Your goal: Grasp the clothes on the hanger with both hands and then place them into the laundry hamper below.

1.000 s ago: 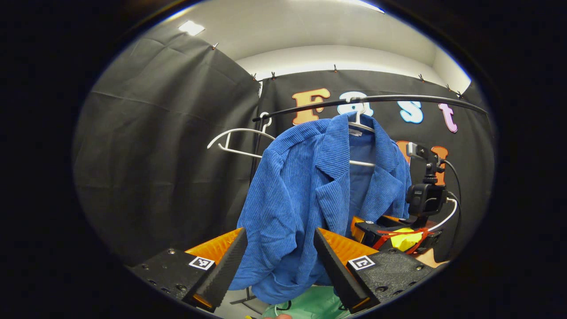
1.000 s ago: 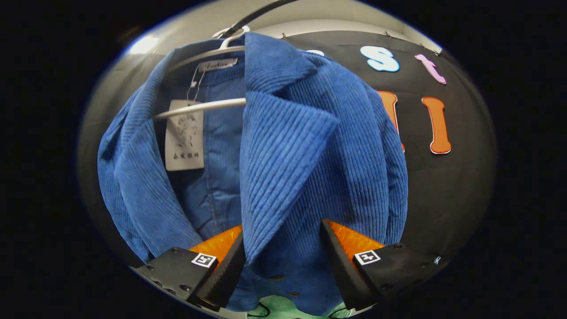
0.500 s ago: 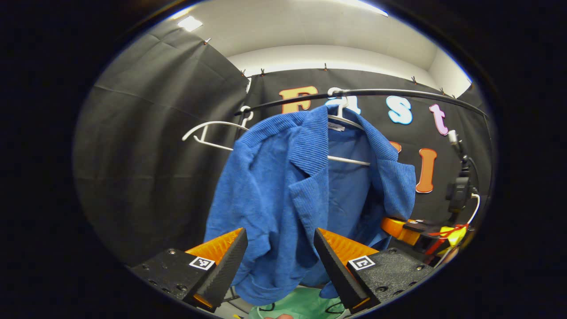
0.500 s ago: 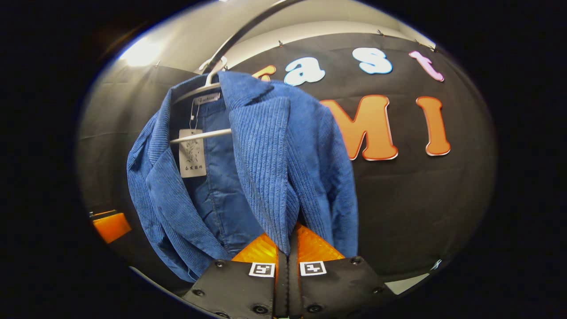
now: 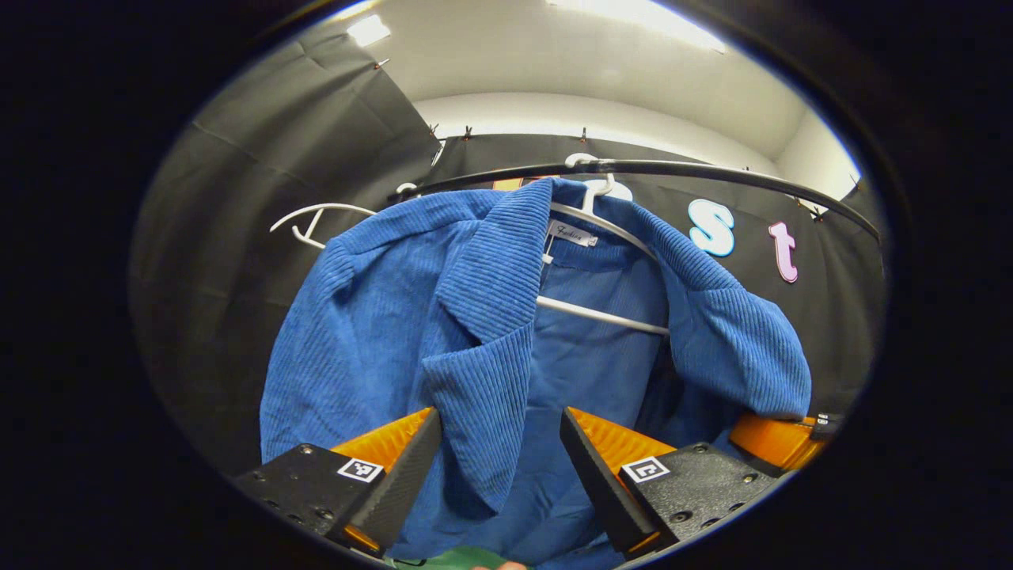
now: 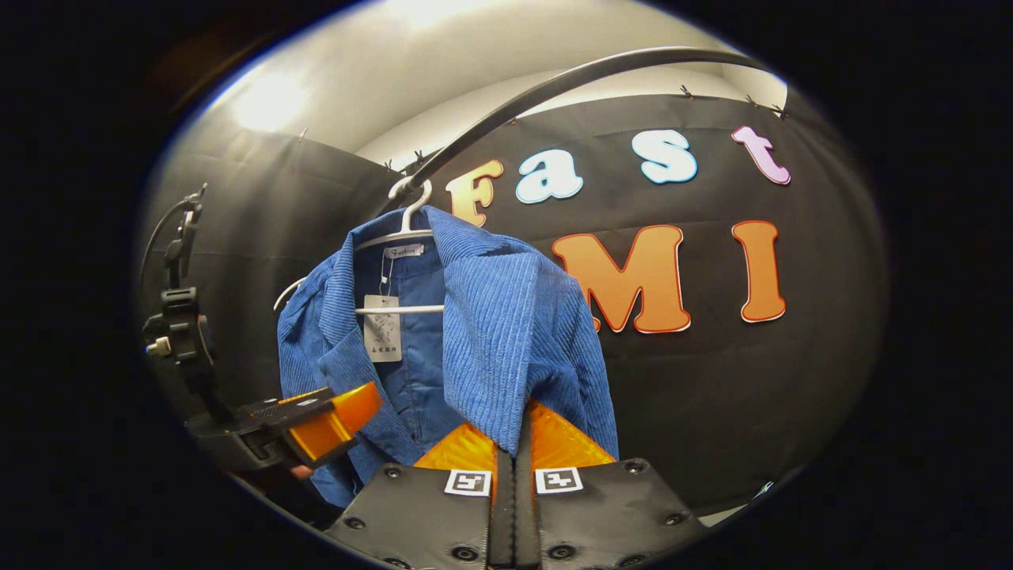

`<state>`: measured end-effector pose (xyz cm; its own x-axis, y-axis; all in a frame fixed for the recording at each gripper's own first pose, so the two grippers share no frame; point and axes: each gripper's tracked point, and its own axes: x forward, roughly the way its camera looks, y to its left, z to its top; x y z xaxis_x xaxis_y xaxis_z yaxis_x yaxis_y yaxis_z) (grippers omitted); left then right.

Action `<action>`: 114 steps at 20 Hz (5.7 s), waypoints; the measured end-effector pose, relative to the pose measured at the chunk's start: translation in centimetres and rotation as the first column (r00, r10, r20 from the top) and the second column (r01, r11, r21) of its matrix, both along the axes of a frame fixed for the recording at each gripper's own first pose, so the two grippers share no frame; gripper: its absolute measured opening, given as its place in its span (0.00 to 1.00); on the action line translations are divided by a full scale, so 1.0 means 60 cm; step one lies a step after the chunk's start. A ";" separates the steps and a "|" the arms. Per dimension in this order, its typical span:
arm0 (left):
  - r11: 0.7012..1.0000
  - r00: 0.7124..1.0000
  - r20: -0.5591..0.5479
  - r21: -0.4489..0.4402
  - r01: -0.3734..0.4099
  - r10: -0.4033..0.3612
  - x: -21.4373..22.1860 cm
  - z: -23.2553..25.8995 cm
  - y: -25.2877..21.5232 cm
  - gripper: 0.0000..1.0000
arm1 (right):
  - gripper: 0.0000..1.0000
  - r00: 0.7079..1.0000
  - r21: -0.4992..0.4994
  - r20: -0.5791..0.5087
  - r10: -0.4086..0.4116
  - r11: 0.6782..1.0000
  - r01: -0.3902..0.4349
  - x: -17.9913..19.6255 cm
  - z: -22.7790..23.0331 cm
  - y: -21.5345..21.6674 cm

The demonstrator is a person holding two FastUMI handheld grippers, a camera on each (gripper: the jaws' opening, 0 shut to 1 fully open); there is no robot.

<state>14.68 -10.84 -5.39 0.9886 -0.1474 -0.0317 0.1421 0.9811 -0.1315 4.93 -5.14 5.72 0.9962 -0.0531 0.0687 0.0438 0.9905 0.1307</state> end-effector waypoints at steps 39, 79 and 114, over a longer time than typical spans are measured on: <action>0.942 0.932 0.299 0.199 -0.270 0.204 0.145 0.406 0.343 0.06 | 0.07 0.996 -0.065 0.027 0.081 0.995 -0.079 0.008 0.005 0.047; 0.985 0.944 -0.330 0.160 0.059 -0.003 0.001 -0.160 0.316 0.07 | 0.07 0.900 -0.153 0.153 -0.409 0.890 0.431 0.079 0.100 -0.253; 0.926 0.830 -0.488 0.107 0.363 -0.269 -0.040 -0.300 0.031 0.07 | 0.07 0.960 -0.090 -0.279 -0.015 0.996 -0.010 0.093 -0.239 -0.009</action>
<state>12.25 -8.95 -23.40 0.7536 -0.3941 -0.5260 0.4183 0.9049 -0.0788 10.49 -5.68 -8.62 0.9763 -0.0620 -0.2072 0.0685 0.9974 0.0240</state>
